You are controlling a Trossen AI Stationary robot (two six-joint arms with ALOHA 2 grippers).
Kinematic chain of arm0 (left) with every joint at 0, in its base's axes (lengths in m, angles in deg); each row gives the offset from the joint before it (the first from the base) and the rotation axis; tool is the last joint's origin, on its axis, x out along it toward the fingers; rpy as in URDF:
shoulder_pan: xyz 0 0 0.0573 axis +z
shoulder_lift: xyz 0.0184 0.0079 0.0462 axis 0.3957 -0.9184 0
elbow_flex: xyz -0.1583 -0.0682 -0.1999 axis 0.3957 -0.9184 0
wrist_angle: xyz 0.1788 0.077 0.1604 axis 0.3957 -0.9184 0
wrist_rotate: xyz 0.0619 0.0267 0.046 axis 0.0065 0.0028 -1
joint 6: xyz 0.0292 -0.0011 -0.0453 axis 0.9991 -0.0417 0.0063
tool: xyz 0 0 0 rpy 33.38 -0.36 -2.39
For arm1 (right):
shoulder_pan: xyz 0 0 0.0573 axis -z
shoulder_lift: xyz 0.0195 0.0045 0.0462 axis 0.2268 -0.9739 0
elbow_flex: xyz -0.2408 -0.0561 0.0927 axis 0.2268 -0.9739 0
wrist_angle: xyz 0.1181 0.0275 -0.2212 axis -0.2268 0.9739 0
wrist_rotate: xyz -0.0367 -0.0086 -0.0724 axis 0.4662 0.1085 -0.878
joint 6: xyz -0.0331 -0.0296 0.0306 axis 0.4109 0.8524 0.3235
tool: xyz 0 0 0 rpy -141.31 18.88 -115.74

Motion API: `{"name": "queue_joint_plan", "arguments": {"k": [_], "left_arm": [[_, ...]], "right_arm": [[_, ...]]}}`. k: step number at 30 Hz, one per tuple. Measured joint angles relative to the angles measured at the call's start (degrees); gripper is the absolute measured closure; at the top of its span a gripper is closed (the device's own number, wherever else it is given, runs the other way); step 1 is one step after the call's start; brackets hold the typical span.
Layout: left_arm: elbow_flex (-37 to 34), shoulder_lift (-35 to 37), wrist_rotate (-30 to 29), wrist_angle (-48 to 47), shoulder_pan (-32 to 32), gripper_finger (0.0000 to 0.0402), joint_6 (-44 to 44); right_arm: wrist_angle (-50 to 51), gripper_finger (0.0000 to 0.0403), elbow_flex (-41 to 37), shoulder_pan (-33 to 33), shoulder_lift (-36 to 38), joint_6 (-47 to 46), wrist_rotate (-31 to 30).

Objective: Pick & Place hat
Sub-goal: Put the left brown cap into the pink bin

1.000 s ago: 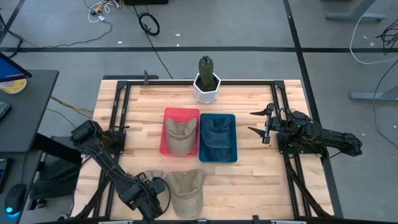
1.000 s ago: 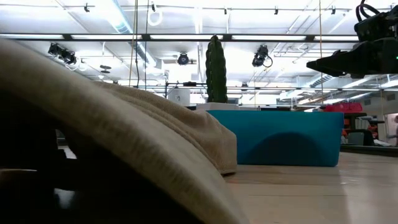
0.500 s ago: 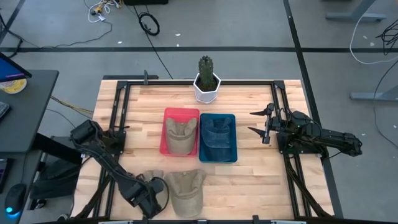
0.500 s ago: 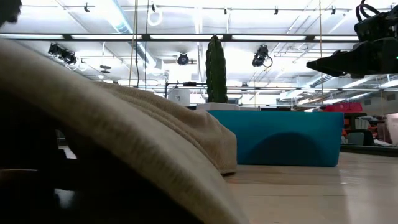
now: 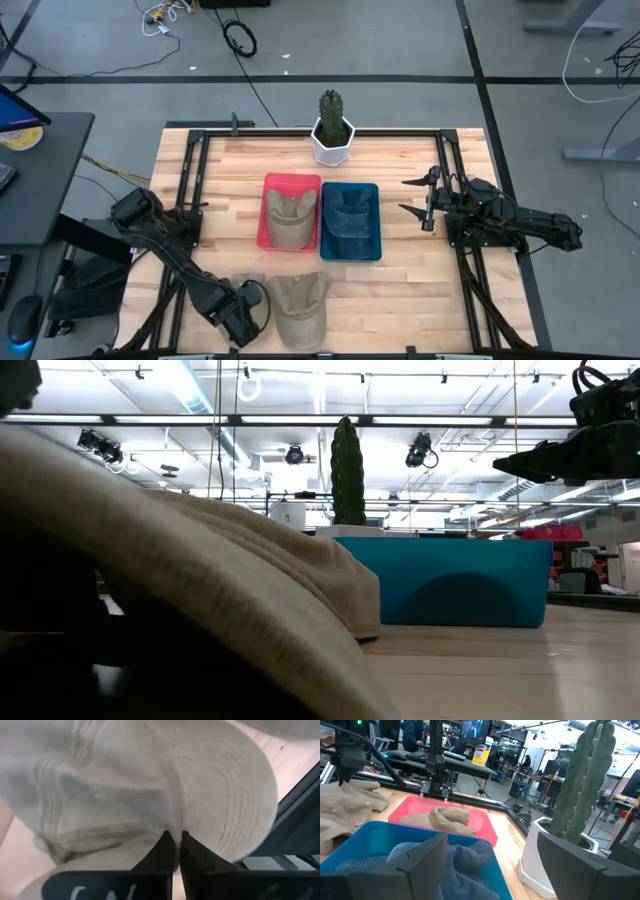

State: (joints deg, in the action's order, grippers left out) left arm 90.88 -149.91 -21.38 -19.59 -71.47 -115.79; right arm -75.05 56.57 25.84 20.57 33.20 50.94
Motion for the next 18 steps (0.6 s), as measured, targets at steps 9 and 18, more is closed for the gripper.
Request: {"name": "queue_joint_plan", "arguments": {"k": [9,18], "left_arm": [[0.01,7.37,0.65,-3.13,-0.37,0.0395,-1.62],[9.71,11.87,-4.84,-25.56,3.48,0.0395,8.55]], "right_arm": [[0.00,0.0091,0.00,0.00,0.00,0.00,0.02],[-0.02,0.0091,0.00,0.00,0.00,0.00,0.00]]}}
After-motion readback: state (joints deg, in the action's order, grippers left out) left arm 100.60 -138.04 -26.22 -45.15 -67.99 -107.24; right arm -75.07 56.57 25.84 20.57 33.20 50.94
